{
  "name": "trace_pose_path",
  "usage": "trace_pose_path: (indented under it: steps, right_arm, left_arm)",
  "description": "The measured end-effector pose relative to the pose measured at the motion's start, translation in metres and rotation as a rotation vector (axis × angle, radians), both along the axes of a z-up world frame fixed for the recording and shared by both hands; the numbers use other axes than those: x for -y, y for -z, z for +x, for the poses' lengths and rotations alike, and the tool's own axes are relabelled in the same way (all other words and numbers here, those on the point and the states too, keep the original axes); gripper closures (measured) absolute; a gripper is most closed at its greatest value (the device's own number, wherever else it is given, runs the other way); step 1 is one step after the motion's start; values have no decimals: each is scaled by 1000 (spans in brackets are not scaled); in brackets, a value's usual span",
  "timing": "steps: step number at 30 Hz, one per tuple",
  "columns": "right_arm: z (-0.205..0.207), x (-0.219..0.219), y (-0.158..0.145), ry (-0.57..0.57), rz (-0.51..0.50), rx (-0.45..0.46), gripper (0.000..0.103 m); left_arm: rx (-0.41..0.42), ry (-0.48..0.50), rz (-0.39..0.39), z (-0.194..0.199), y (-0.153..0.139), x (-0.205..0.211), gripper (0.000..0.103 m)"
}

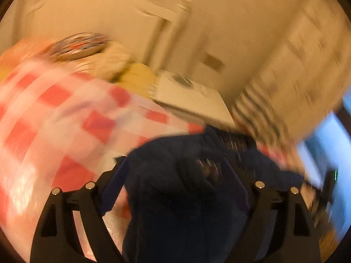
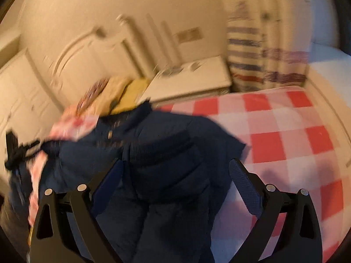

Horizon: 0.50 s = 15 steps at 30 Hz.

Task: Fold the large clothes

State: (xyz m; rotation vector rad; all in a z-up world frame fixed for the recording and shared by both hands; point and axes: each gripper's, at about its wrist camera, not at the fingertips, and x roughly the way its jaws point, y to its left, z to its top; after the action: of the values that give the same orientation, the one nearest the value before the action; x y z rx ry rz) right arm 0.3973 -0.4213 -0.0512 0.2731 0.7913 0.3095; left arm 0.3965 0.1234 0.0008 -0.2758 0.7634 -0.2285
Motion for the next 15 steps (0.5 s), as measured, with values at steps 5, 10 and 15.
trace_pose_path:
  steps: [5,10,15]
  right_arm:
    - [3,-8,6,-141,49,-3,9]
    - [-8,-14,5,-233,18,9,9]
    - [5,-15,23,-207,8,-50,17]
  left_arm:
    - [-27,147,115,-4,14,32,13]
    - [-32,152,32,0,20,26,7]
    - [-75,85,70,20,35,33,22]
